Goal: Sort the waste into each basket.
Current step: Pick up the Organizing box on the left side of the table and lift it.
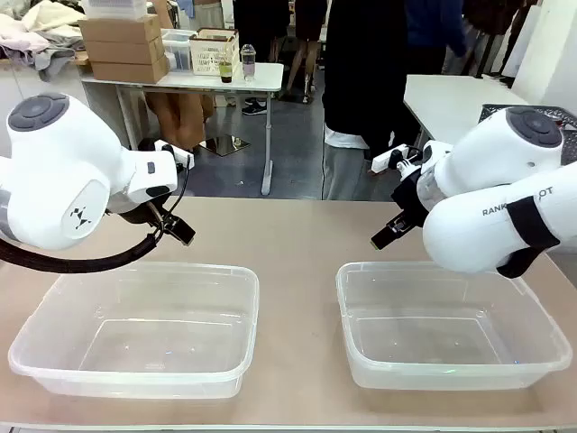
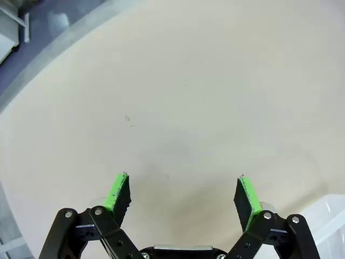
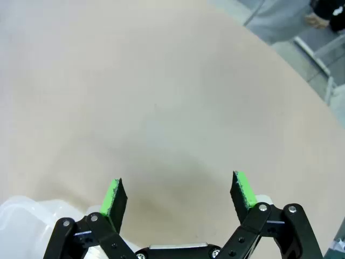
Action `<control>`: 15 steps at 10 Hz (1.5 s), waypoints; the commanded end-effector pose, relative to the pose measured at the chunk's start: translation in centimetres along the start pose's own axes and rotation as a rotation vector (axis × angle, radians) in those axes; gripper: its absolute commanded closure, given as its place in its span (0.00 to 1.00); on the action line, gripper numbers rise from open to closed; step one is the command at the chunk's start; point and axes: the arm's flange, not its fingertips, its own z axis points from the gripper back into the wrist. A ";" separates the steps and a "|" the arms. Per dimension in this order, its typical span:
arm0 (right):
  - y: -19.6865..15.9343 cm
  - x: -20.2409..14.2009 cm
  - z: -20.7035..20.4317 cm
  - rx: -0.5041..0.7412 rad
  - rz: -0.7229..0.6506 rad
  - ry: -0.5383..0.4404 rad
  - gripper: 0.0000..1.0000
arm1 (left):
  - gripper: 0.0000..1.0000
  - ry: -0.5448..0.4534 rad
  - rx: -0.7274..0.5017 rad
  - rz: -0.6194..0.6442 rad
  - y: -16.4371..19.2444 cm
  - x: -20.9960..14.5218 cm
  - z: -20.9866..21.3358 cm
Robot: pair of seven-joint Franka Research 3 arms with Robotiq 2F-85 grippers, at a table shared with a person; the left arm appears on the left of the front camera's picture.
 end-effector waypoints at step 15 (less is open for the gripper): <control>-0.2 0.2 10.6 0.019 0.013 0.040 0.00 | 0.00 -0.030 0.078 0.102 0.6 2.5 9.1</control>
